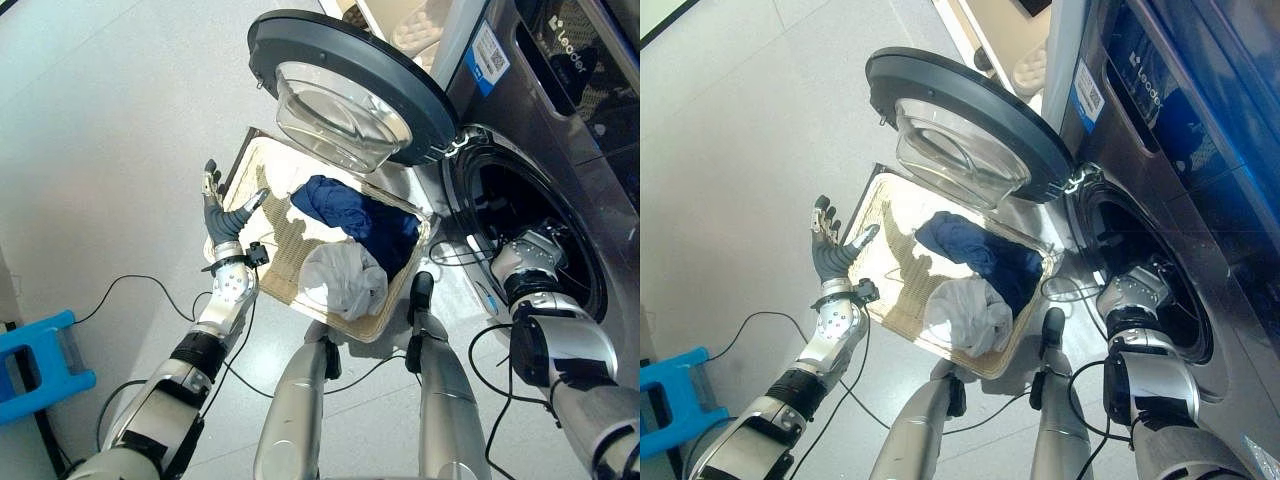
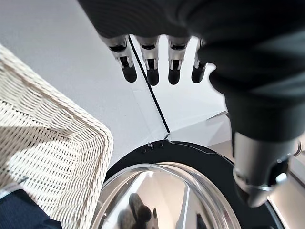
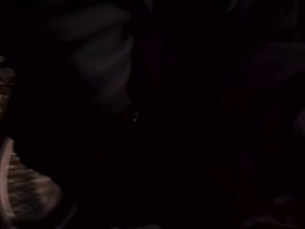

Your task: Put the clothes into the washing machine.

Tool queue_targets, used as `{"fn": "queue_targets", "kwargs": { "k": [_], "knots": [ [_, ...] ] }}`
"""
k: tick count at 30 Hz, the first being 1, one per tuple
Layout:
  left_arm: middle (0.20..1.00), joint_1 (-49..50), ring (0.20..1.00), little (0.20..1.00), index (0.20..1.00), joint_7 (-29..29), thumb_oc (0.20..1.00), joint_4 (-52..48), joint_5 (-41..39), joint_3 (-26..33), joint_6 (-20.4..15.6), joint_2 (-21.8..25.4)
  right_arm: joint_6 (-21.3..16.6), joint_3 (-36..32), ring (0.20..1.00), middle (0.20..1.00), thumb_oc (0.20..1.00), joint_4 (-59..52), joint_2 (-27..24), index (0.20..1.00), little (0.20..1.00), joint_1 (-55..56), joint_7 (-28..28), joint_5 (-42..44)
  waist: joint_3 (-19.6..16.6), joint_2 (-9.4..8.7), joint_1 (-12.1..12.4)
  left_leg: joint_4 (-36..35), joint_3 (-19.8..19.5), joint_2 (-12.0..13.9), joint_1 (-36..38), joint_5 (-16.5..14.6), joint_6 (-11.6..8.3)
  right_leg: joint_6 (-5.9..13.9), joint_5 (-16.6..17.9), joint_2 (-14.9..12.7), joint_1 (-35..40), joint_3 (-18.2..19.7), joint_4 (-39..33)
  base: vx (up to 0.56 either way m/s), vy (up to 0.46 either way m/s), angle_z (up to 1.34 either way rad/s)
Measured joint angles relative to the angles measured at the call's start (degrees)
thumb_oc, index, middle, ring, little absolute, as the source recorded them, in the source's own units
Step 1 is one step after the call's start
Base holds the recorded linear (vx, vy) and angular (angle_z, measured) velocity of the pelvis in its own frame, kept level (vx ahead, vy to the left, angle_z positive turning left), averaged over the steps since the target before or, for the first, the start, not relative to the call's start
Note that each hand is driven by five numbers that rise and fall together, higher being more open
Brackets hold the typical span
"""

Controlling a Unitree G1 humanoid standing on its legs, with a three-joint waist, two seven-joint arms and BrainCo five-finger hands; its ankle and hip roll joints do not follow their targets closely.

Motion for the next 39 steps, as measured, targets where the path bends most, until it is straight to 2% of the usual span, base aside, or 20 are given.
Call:
{"fn": "queue_targets", "kwargs": {
  "k": [3, 6, 13, 14, 15, 20, 24, 29, 32, 36, 37, 39],
  "knots": [
    [1.000, 0.3, 1.000, 1.000, 1.000, -0.4, 1.000, 0.0, 0.0, -0.7, 0.4, -0.1, -4.0, -1.4, 0.200, 0.200, 0.200, 0.0, -1.3, 0.200, 0.200, -0.4, -3.2, 0.1, 0.1, -0.08, -0.2, 0.0, 0.0, 0.0, 0.0, 0.0, 0.01, 0.00, 0.0, 0.0, 0.0, 0.0, -0.1, 0.00, 0.000, 0.00],
    [1.000, 0.3, 1.000, 1.000, 1.000, -0.8, 1.000, 0.0, -0.2, -1.2, 0.5, 0.0, -6.3, -2.4, 0.200, 0.200, 0.200, 0.0, -1.4, 0.200, 0.200, -0.6, -5.8, 0.2, 0.1, -0.14, 0.0, 0.0, -0.1, 0.0, -0.1, 0.0, 0.01, 0.00, 0.0, 0.0, 0.0, 0.0, -0.1, 0.00, 0.000, 0.00],
    [1.000, 1.0, 1.000, 1.000, 1.000, -0.9, 1.000, 0.0, -0.6, -1.2, 0.8, 0.0, -8.2, -4.3, 0.200, 0.200, 0.200, -1.1, -1.1, 0.200, 0.200, -0.6, -7.1, 0.3, 0.1, -0.16, 0.1, 0.0, -0.1, -0.1, -0.1, 0.0, 0.07, 0.00, 0.0, 0.0, 0.0, 0.0, -0.1, 0.00, 0.000, 0.00],
    [1.000, 1.0, 1.000, 1.000, 1.000, -0.9, 1.000, 0.0, -0.6, -1.2, 0.8, 0.0, -8.2, -4.3, 0.915, 0.915, 0.915, -1.1, -1.1, 0.915, 0.915, -0.6, -7.3, 0.3, 0.1, -0.16, 0.1, 0.1, -0.1, -0.1, -0.1, 0.0, 0.07, 0.00, 0.0, -0.1, 0.0, 0.0, -0.1, 0.00, 0.000, 0.00],
    [1.000, 0.9, 1.000, 1.000, 1.000, -0.9, 1.000, 0.0, -0.6, -1.3, 0.8, 0.0, -8.2, -4.2, 1.000, 1.000, 1.000, -1.1, -1.0, 1.000, 1.000, -0.6, -7.7, 0.3, 0.1, -0.16, 0.0, 0.1, -0.1, -0.1, -0.1, 0.0, 0.07, -0.01, 0.0, -0.1, 0.0, 0.0, -0.1, 0.00, 0.000, 0.00],
    [1.000, 0.7, 1.000, 1.000, 1.000, -0.8, 1.000, 0.0, -0.7, -1.9, 1.8, 0.0, -7.5, -2.9, 1.000, 1.000, 1.000, -0.6, -1.0, 1.000, 1.000, -0.6, -8.0, 0.3, 0.1, -0.17, -0.1, 0.3, -0.1, -0.1, -0.1, 0.0, 0.08, -0.04, 0.1, -0.1, 0.1, 0.0, 0.1, 0.00, 0.000, 0.00],
    [1.000, 0.5, 1.000, 1.000, 1.000, -0.7, 1.000, 0.0, -0.6, -2.8, 2.0, 0.0, -4.1, 0.4, 1.000, 1.000, 1.000, 1.7, -1.6, 1.000, 1.000, -0.7, -8.5, 0.2, 0.1, -0.19, -0.4, 0.4, -0.1, -0.1, 0.4, 0.0, 0.15, -0.08, 0.2, -0.1, 0.6, 0.0, 0.1, 0.00, 0.000, 0.00],
    [1.000, -0.3, 1.000, 1.000, 1.000, -0.3, 1.000, 0.0, -0.5, -3.1, 2.0, 0.0, -0.5, 0.9, 1.000, 1.000, 1.000, 2.6, -2.1, 1.000, 1.000, -0.5, -10.9, -0.3, 0.1, -0.19, -0.3, 0.5, -0.4, -0.1, 0.6, 0.2, 0.32, -0.08, 0.4, -0.1, 1.1, -0.2, 0.0, -0.01, 0.000, 0.02],
    [1.000, -0.5, 1.000, 1.000, 1.000, -0.4, 1.000, 0.2, -0.5, -3.5, 2.0, 0.0, 2.4, 2.7, 1.000, 1.000, 1.000, 4.6, -2.6, 1.000, 1.000, -0.5, -15.1, -5.9, 0.1, -0.20, -0.4, 0.3, -0.4, -0.1, 0.5, 0.2, 0.33, 0.07, 1.0, -0.1, 1.2, -0.3, -0.7, 0.00, 0.000, 0.00],
    [1.000, -1.0, 1.000, 1.000, 1.000, -1.6, 1.000, 0.2, 0.1, -5.6, 4.3, 0.2, 7.3, 3.7, 1.000, 1.000, 1.000, 7.9, -3.7, 1.000, 1.000, -0.5, -20.7, -15.1, 0.2, -0.26, -0.5, 0.3, -0.5, -0.2, 0.5, 0.2, 0.41, 0.53, 1.4, -0.2, 1.8, -0.5, -2.0, 0.00, 0.000, 0.00],
    [1.000, -1.0, 1.000, 1.000, 1.000, -1.6, 1.000, 0.2, 0.1, -5.6, 4.3, 0.2, 7.3, 3.7, 1.000, 1.000, 1.000, 7.9, -3.7, 1.000, 1.000, -0.5, -20.7, -15.1, 0.2, -0.26, -0.5, 0.3, -0.5, -0.2, 0.5, 0.2, 0.41, 0.53, 1.4, -0.2, 1.8, -0.5, -2.0, 0.00, 0.000, 0.00],
    [1.000, -1.6, 1.000, 1.000, 1.000, -2.9, 1.000, 0.2, 0.5, -7.4, 7.3, 1.3, 10.7, 5.8, 1.000, 1.000, 1.000, 9.9, -4.4, 1.000, 1.000, -0.4, -26.6, -25.0, 0.2, -0.37, -0.7, 0.1, -0.5, -0.4, 0.5, 0.3, 0.46, 0.62, 1.4, -0.2, 1.9, -0.5, -2.2, 0.00, 0.000, 0.00]
  ]
}}
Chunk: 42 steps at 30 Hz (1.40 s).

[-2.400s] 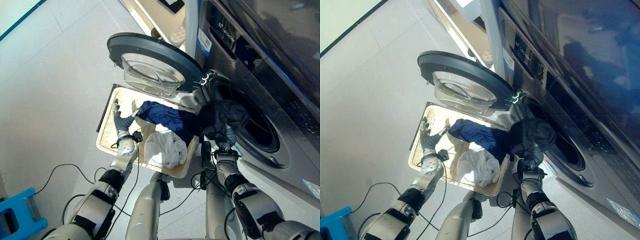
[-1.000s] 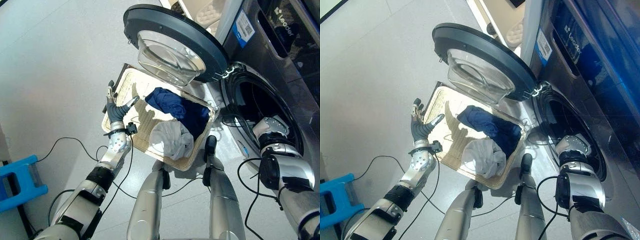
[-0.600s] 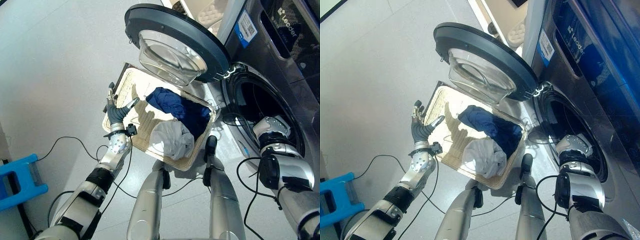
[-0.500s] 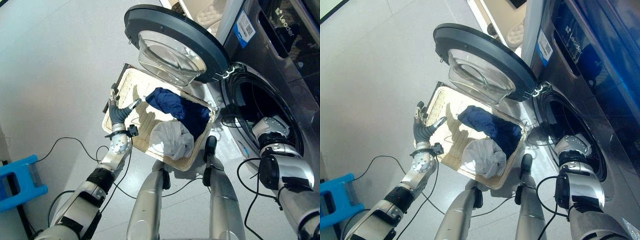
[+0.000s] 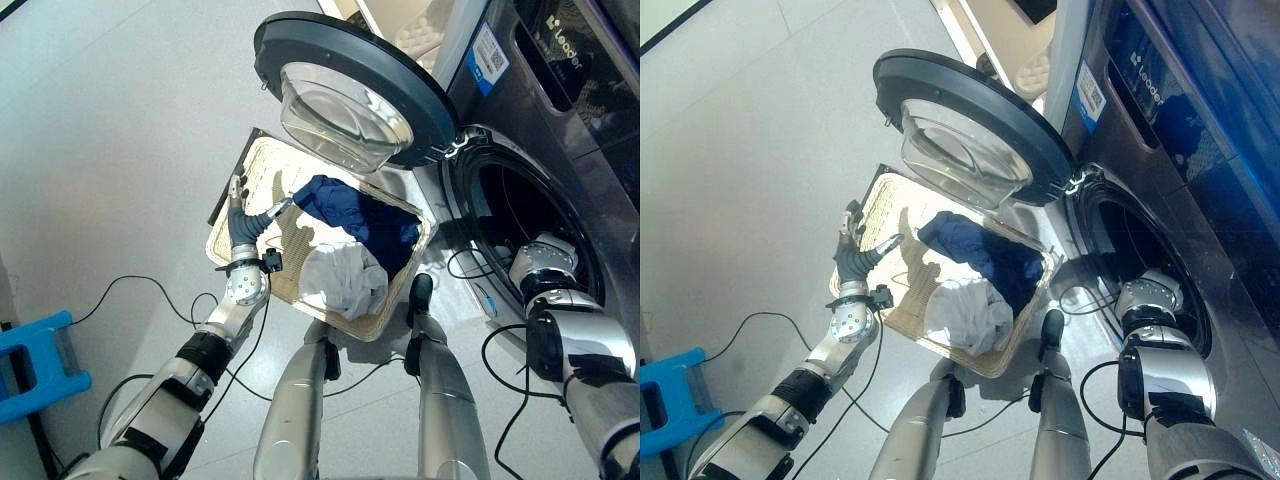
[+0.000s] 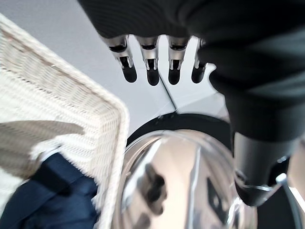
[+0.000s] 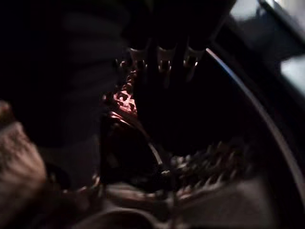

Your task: Put the clothes into the washing machine.

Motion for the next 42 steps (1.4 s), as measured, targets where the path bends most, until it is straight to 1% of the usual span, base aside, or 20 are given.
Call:
{"fn": "queue_targets", "kwargs": {
  "k": [2, 3, 6, 9, 11, 13, 14, 16, 20, 21, 23, 25, 26, 27, 28, 31, 34, 38, 40, 42],
  "knots": [
    [1.000, -0.7, 1.000, 1.000, 1.000, -0.1, 1.000, 0.3, 2.4, -1.9, 2.7, 1.8, 3.9, 4.6, 1.000, 1.000, 1.000, -0.1, -0.6, 1.000, 1.000, 0.0, -6.9, -12.7, 0.0, 0.00, -0.4, -0.3, 0.1, 0.0, -0.2, 0.1, 0.15, 0.02, 0.2, 0.0, -0.1, 0.0, -0.4, -0.02, 0.013, -0.01],
    [1.000, -1.0, 1.000, 1.000, 1.000, -0.4, 1.000, 1.1, 5.0, -2.8, 5.3, 2.8, 7.2, 7.7, 1.000, 1.000, 1.000, -0.4, -0.8, 1.000, 1.000, -0.3, -11.2, -21.7, 0.0, 0.00, -1.1, -0.6, 0.2, -0.1, -0.2, 0.2, 0.28, 0.11, 0.4, 0.0, -0.1, 0.0, -0.8, 0.00, 0.000, 0.00],
    [1.000, -2.0, 1.000, 1.000, 1.000, -0.7, 1.000, 3.0, 7.8, -4.1, 8.7, 2.8, 10.8, 8.8, 1.000, 1.000, 1.000, -0.3, -1.1, 1.000, 1.000, -0.3, -15.9, -28.4, 0.0, 0.00, -1.1, -0.8, 0.4, 0.0, -0.2, 0.2, 0.21, 0.12, 0.5, 0.1, -0.2, 0.1, -1.2, 0.00, 0.007, -0.03],
    [1.000, -2.5, 1.000, 1.000, 1.000, -1.0, 1.000, 4.8, 11.8, -5.5, 12.2, 3.0, 14.0, 10.0, 1.000, 1.000, 1.000, -0.1, -1.0, 1.000, 1.000, 0.0, -20.4, -31.4, 0.0, 0.00, -1.1, -0.9, 0.8, 0.0, -0.2, 0.2, 0.32, -0.26, 0.8, 0.1, -0.3, 0.2, -1.3, 0.01, 0.016, -0.04],
    [1.000, -3.2, 1.000, 1.000, 1.000, -1.0, 1.000, 5.2, 15.5, -7.6, 14.4, 4.1, 15.3, 10.3, 1.000, 1.000, 1.000, 0.0, -0.9, 1.000, 1.000, 0.2, -21.7, -31.5, 0.0, 0.02, -1.1, -1.2, 1.1, 0.0, -0.2, 0.2, 0.31, -0.25, 0.8, 0.2, -0.5, 0.4, -1.5, -0.01, 0.042, -0.06],
    [1.000, -4.0, 1.000, 1.000, 1.000, -0.9, 1.000, 5.2, 18.4, -9.2, 15.5, 5.0, 15.8, 10.3, 1.000, 1.000, 1.000, 0.0, -0.8, 1.000, 1.000, 0.2, -22.2, -31.3, 0.0, 0.02, -1.2, -1.2, 1.1, 0.0, -0.2, 0.2, 0.30, -0.26, 0.8, 0.2, -0.5, 0.4, -1.6, 0.00, 0.041, -0.03],
    [1.000, -5.2, 1.000, 1.000, 1.000, -0.9, 1.000, 5.2, 21.5, -10.5, 17.0, 5.7, 16.0, 10.3, 1.000, 1.000, 1.000, 0.1, -0.7, 1.000, 1.000, 0.2, -22.6, -31.3, 0.0, 0.02, -1.1, -1.3, 1.3, 0.0, -0.2, 0.2, 0.27, -0.25, 0.8, 0.2, -0.7, 0.6, -1.5, 0.01, 0.036, -0.03],
    [1.000, -7.3, 1.000, 1.000, 1.000, -0.9, 1.000, 5.4, 24.6, -11.8, 19.1, 6.0, 16.2, 10.3, 1.000, 1.000, 1.000, 0.3, -0.5, 1.000, 1.000, 0.2, -22.6, -31.2, 0.0, 0.02, -1.2, -1.4, 1.5, -0.1, -0.2, 0.2, 0.29, -0.22, 0.9, 0.2, -0.9, 0.8, -1.5, 0.01, 0.030, -0.06],
    [1.000, -9.3, 1.000, 1.000, 1.000, -1.0, 1.000, 5.5, 26.6, -13.2, 20.7, 6.1, 16.1, 10.5, 1.000, 1.000, 1.000, -0.2, 0.1, 1.000, 1.000, 1.2, -22.3, -30.7, 0.0, 0.03, -1.8, -1.6, 1.7, -0.1, -0.2, 0.2, 0.28, -0.20, 0.9, 0.3, -1.1, 1.1, -1.6, 0.00, 0.032, -0.03],
    [1.000, -9.8, 1.000, 1.000, 1.000, -1.4, 1.000, 6.2, 28.1, -13.7, 21.4, 6.2, 16.0, 10.5, 1.000, 1.000, 1.000, -0.3, 1.1, 1.000, 1.000, 2.0, -21.8, -30.6, 0.0, 0.03, -2.6, -1.9, 1.8, -0.1, -0.2, 0.2, 0.29, -0.19, 0.9, 0.3, -1.2, 1.1, -1.7, 0.00, 0.018, -0.05],
    [1.000, -9.9, 1.000, 1.000, 1.000, -2.2, 1.000, 6.8, 29.0, -14.0, 22.2, 6.2, 16.0, 10.7, 1.000, 1.000, 1.000, -0.3, 2.3, 1.000, 1.000, 4.1, -21.4, -30.6, 0.0, 0.04, -2.9, -2.1, 2.4, 0.0, -0.2, 0.2, 0.26, -0.19, 0.9, 0.5, -1.6, 1.6, -1.9, 0.01, 0.040, -0.11],
    [1.000, -10.0, 1.000, 1.000, 1.000, -4.5, 1.000, 6.6, 31.5, -14.9, 23.1, 6.8, 15.3, 11.8, 1.000, 1.000, 1.000, -4.4, 3.1, 1.000, 1.000, 7.2, -21.4, -31.1, 0.0, 0.04, -3.6, -2.7, 2.9, 0.0, -0.2, 0.2, 0.29, -0.18, 0.9, 0.6, -2.0, 2.0, -1.9, 0.00, 0.037, -0.11],
    [1.000, -9.7, 1.000, 1.000, 1.000, -6.9, 1.000, 6.6, 33.1, -15.6, 23.9, 7.2, 15.1, 12.9, 1.000, 1.000, 1.000, -6.6, 4.3, 1.000, 1.000, 8.6, -21.5, -31.9, 0.0, 0.04, -4.3, -2.9, 3.2, 0.0, -0.2, 0.2, 0.28, -0.13, 0.9, 0.6, -2.3, 2.4, -2.0, 0.02, 0.067, -0.12],
    [1.000, -9.5, 1.000, 1.000, 1.000, -8.9, 1.000, 6.5, 33.4, -16.5, 24.5, 7.2, 15.0, 13.6, 1.000, 1.000, 1.000, -8.6, 5.2, 1.000, 1.000, 10.2, -21.5, -32.6, 0.0, 0.05, -4.3, -3.0, 3.5, 0.0, -0.2, 0.2, 0.20, -0.10, 0.9, 0.7, -2.5, 2.7, -2.1, 0.01, 0.052, -0.13],
    [1.000, -9.4, 1.000, 1.000, 1.000, -9.9, 1.000, 6.3, 33.4, -16.9, 24.6, 7.3, 15.0, 14.0, 1.000, 1.000, 1.000, -9.8, 5.6, 1.000, 1.000, 11.0, -21.5, -33.0, 0.0, 0.05, -4.5, -3.2, 3.7, 0.0, -0.1, 0.1, 0.18, -0.09, 1.0, 0.7, -2.5, 2.8, -2.2, 0.02, 0.064, -0.12],
    [1.000, -7.7, 1.000, 1.000, 1.000, -15.8, 1.000, 5.2, 33.4, -18.0, 24.6, 7.5, 14.6, 15.5, 1.000, 1.000, 1.000, -14.4, 6.6, 1.000, 1.000, 14.2, -21.5, -35.9, 0.0, 0.05, -5.7, -3.9, 4.4, 0.0, 0.0, 0.2, 0.22, -0.08, 0.9, 0.8, -3.0, 3.0, -2.3, 0.01, 0.047, -0.07],
    [1.000, -7.1, 1.000, 1.000, 1.000, -19.5, 1.000, 4.5, 34.0, -20.5, 24.9, 8.4, 14.3, 17.5, 1.000, 1.000, 1.000, -19.6, 6.9, 1.000, 1.000, 17.2, -22.7, -37.8, 0.0, 0.05, -5.9, -4.3, 4.8, 0.0, 0.0, 0.2, 0.20, -0.08, 0.9, 0.9, -3.4, 3.3, -2.4, 0.01, 0.029, -0.07],
    [1.000, -6.1, 1.000, 1.000, 1.000, -19.9, 1.000, 4.0, 36.5, -21.9, 25.0, 9.6, 13.8, 19.7, 1.000, 1.000, 1.000, -22.9, 8.8, 1.000, 1.000, 20.1, -23.7, -38.9, 0.0, 0.05, -6.3, -4.7, 5.9, 0.0, 0.0, 0.1, 0.15, -0.08, 1.0, 1.1, -4.1, 4.2, -2.4, -0.01, 0.017, -0.10],
    [1.000, -5.9, 1.000, 1.000, 1.000, -19.9, 1.000, 3.2, 39.7, -22.4, 24.2, 10.3, 13.4, 21.1, 1.000, 1.000, 1.000, -26.2, 9.2, 1.000, 1.000, 21.9, -24.0, -39.4, 0.0, 0.05, -7.0, -5.0, 6.1, 0.0, -0.1, 0.2, 0.16, -0.06, 0.9, 1.1, -4.3, 4.2, -2.4, 0.00, 0.010, -0.02],
    [1.000, -6.3, 1.000, 1.000, 1.000, -19.9, 1.000, 1.9, 44.3, -23.8, 21.5, 11.3, 13.1, 22.2, 1.000, 1.000, 1.000, -28.7, 9.6, 1.000, 1.000, 23.3, -24.0, -40.3, 0.0, 0.05, -7.5, -5.2, 6.4, 0.0, -0.1, 0.2, 0.18, -0.04, 1.0, 1.2, -4.6, 4.5, -2.4, 0.00, 0.027, -0.07]
  ]
}}
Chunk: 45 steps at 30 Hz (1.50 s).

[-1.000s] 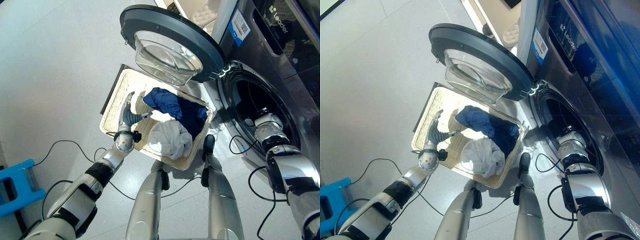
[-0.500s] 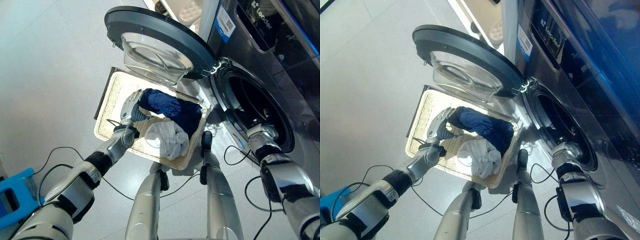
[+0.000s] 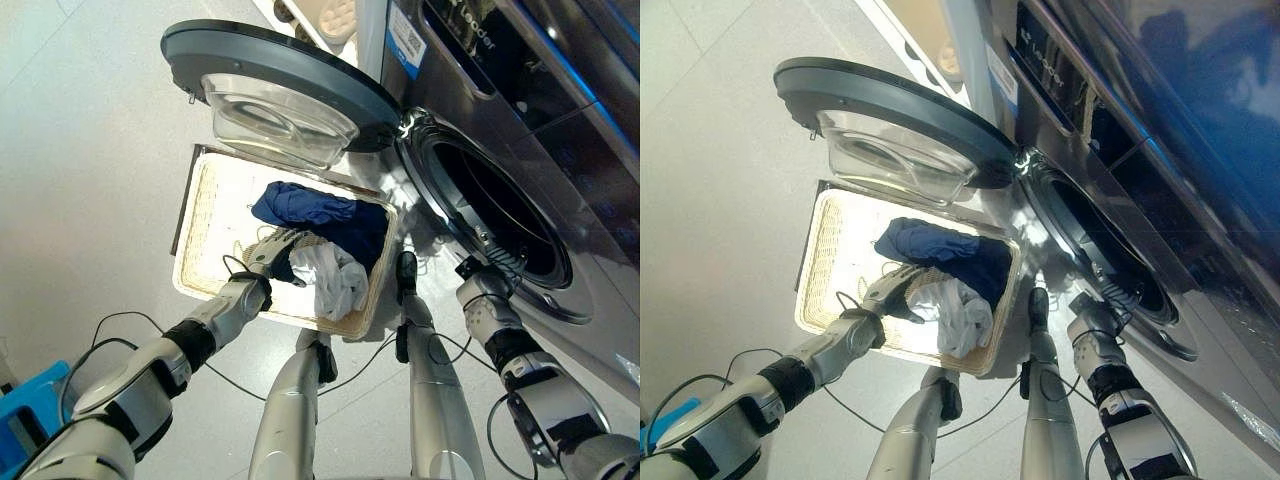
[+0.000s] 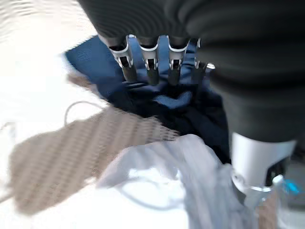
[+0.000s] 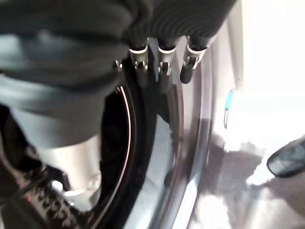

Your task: Put the clothes into the washing machine.

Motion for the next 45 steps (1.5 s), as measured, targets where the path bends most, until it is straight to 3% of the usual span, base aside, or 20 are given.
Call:
{"fn": "queue_targets", "kwargs": {
  "k": [8, 17, 22, 33, 37, 45],
  "knots": [
    [1.000, -10.0, 1.000, 1.000, 1.000, -3.6, 1.000, -1.5, 16.3, -10.4, -8.4, 4.1, -1.6, 0.4, 1.000, 1.000, 1.000, 2.8, -0.6, 1.000, 1.000, -2.0, 3.0, 0.1, 0.0, 0.00, -1.8, -0.3, 1.1, 0.1, 0.0, -0.1, -0.15, 0.04, 0.1, 0.3, -0.7, 1.0, -0.1, 0.00, 0.032, -0.06],
    [1.000, -15.4, 1.000, 1.000, 1.000, -3.3, 1.000, 2.3, 22.7, -14.4, -13.6, 3.0, -2.8, 0.5, 1.000, 1.000, 1.000, 4.4, -0.4, 1.000, 1.000, -5.1, 4.7, 0.1, 0.0, 0.00, -3.0, -0.4, 1.4, 0.1, -0.3, -0.2, -0.25, 0.03, 0.1, 0.4, -1.3, 1.5, 0.0, 0.00, 0.003, -0.01],
    [1.000, -17.6, 1.000, 1.000, 1.000, -6.2, 1.000, 3.9, 26.2, -16.3, -18.4, 2.3, -4.8, 0.5, 1.000, 1.000, 1.000, 4.4, -0.4, 1.000, 1.000, -5.6, 5.1, 0.1, 0.0, -0.02, -3.4, -0.1, 1.4, 0.4, -2.3, -0.2, -0.30, -0.14, 0.2, 0.7, -3.3, 1.5, 0.0, 0.00, -0.015, -0.01],
    [1.000, -19.0, 1.000, 1.000, 1.000, -16.8, 1.000, 6.1, 27.8, -17.4, -20.5, 1.9, -7.7, 0.5, 1.000, 1.000, 1.000, 4.2, 0.9, 1.000, 1.000, -6.5, 5.2, 1.5, -0.3, -1.63, -3.3, 2.0, 0.9, 1.3, -6.7, -0.5, -0.68, -0.67, 0.6, 1.2, -6.3, 0.9, 0.0, -0.01, -0.040, 0.01],
    [1.000, -19.3, 1.000, 1.000, 1.000, -18.1, 1.000, 6.1, 29.6, -17.4, -21.1, 1.9, -9.1, 0.5, 1.000, 1.000, 1.000, 3.9, 1.2, 1.000, 1.000, -6.7, 5.2, 2.4, -0.3, -2.01, -3.3, 2.6, 0.4, 1.6, -8.5, -0.5, -0.69, -0.85, 0.8, 1.3, -7.5, 0.4, 0.0, -0.02, -0.028, 0.05],
    [1.000, -24.2, 1.000, 1.000, 1.000, -21.2, 1.000, 7.6, 31.8, -18.6, -19.5, 1.5, -15.4, 0.6, 1.000, 1.000, 1.000, -1.8, 2.2, 1.000, 1.000, -6.5, 5.8, 8.9, -0.9, -4.03, -3.2, 6.5, -1.0, 2.4, -17.5, -0.8, -0.83, -1.31, 1.6, 1.3, -14.0, -1.1, 0.3, -0.02, -0.046, 0.06]
  ]
}}
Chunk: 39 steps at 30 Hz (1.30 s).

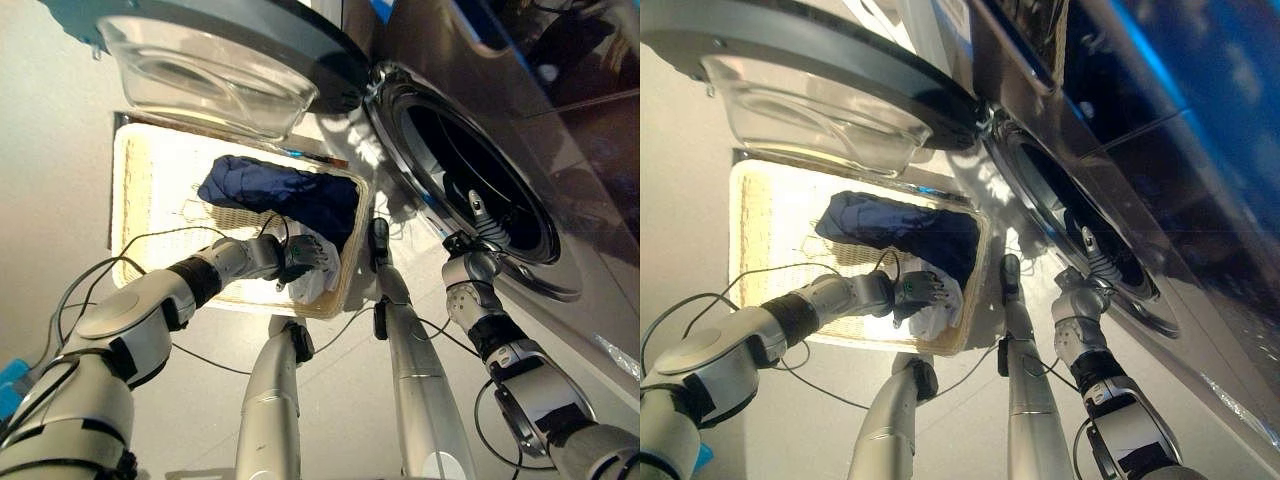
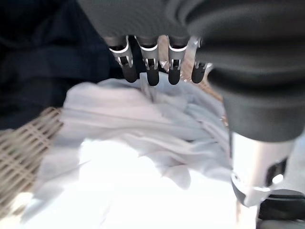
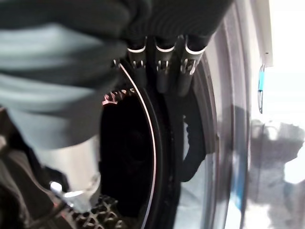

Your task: Put the clothes into the washing machine.

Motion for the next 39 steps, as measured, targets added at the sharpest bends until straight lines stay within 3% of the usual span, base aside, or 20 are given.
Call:
{"fn": "queue_targets", "kwargs": {
  "k": [5, 14, 15, 16, 17, 23, 30, 36, 39],
  "knots": [
    [1.000, -2.0, 1.000, 1.000, 1.000, -0.5, 1.000, 1.2, 1.8, -0.1, 1.1, -0.3, -3.4, -0.2, 1.000, 1.000, 1.000, -1.6, -0.1, 1.000, 1.000, -1.0, 0.6, 1.5, -0.1, -0.22, 0.3, 2.1, -1.4, 0.4, -4.9, 0.0, -0.04, 0.01, 0.0, -0.1, -3.6, -1.1, 0.7, 0.01, -0.046, 0.08],
    [1.000, -4.4, 1.000, 1.000, 1.000, -0.4, 1.000, 4.5, 2.4, 0.1, 1.0, -3.1, -4.1, -1.4, 1.000, 1.000, 1.000, -0.5, -0.9, 1.000, 1.000, -4.2, 2.5, 7.8, -0.1, -0.21, 0.8, 2.8, -2.4, 0.6, -7.4, 0.1, 0.04, -0.07, 0.0, -0.3, -5.3, -2.4, 1.1, 0.00, -0.048, 0.03],
    [0.950, -4.5, 0.950, 0.950, 0.950, -0.8, 0.950, 4.6, 2.9, 0.1, 1.0, -3.6, -4.3, -1.4, 1.000, 1.000, 1.000, -0.3, -1.0, 1.000, 1.000, -4.2, 2.7, 8.3, -0.1, -0.21, 0.9, 2.8, -2.4, 0.5, -7.4, 0.1, 0.04, -0.07, 0.0, -0.3, -5.3, -2.4, 1.1, 0.00, 0.000, 0.00],
    [0.385, -4.7, 0.385, 0.385, 0.385, -1.5, 0.385, 4.7, 4.1, 0.0, 0.9, -4.0, -4.6, -1.4, 1.000, 1.000, 1.000, 0.0, -1.2, 1.000, 1.000, -4.4, 3.3, 9.3, -0.1, -0.21, 1.1, 2.8, -2.5, 0.5, -7.4, 0.1, 0.05, -0.07, 0.0, -0.4, -5.3, -2.4, 1.1, 0.00, 0.000, 0.00],
    [0.200, -4.7, 0.200, 0.200, 0.200, -1.5, 0.200, 5.0, 4.2, 0.0, 0.9, -4.3, -4.7, -1.4, 1.000, 1.000, 1.000, 0.1, -1.3, 1.000, 1.000, -4.4, 3.5, 9.8, -0.1, -0.21, 1.5, 2.8, -2.5, 0.5, -7.4, 0.1, 0.05, -0.09, 0.0, -0.4, -5.3, -2.4, 1.2, 0.00, 0.000, 0.00],
    [0.200, -4.8, 0.200, 0.200, 0.200, -2.1, 0.200, 10.4, 4.5, 0.0, 1.0, -7.0, -5.1, -1.6, 1.000, 1.000, 1.000, 1.5, -1.3, 1.000, 1.000, -4.7, 5.3, 11.5, -0.1, -0.21, 1.6, 2.9, -3.0, 0.5, -7.3, 0.1, 0.04, -0.32, -0.6, -0.6, -5.3, -3.0, 2.0, -0.01, -0.028, 0.03],
    [0.200, -5.0, 0.200, 0.200, 0.200, 1.9, 0.200, 12.6, 7.9, -0.1, 1.2, -5.3, -5.1, -3.5, 1.000, 1.000, 1.000, 4.0, -1.4, 1.000, 1.000, -5.6, 7.3, 14.4, -0.1, -0.20, 1.7, 3.4, -3.4, 0.3, -7.2, 0.3, 0.24, -0.70, -0.9, -1.0, -4.9, -3.8, 3.1, -0.01, -0.016, 0.04],
    [0.200, -3.9, 0.200, 0.200, 0.200, 6.0, 0.200, 12.5, 13.5, 0.0, 4.6, -4.2, -4.3, -3.7, 1.000, 1.000, 1.000, 4.6, -1.4, 1.000, 1.000, -6.3, 8.6, 15.0, -0.1, -0.22, 1.9, 3.6, -3.5, 0.0, -5.7, 0.3, 0.34, -0.75, -1.5, -1.5, -3.9, -3.9, 4.6, -0.01, 0.000, 0.02],
    [0.200, -3.9, 0.200, 0.200, 0.200, 6.0, 0.200, 12.5, 13.5, 0.0, 4.6, -4.2, -4.3, -3.7, 1.000, 1.000, 1.000, 4.6, -1.4, 1.000, 1.000, -6.3, 8.6, 15.0, -0.1, -0.22, 1.9, 3.6, -3.5, 0.0, -5.7, 0.3, 0.34, -0.75, -1.5, -1.5, -3.9, -3.9, 4.6, 0.00, 0.000, 0.00]
  ]
}}
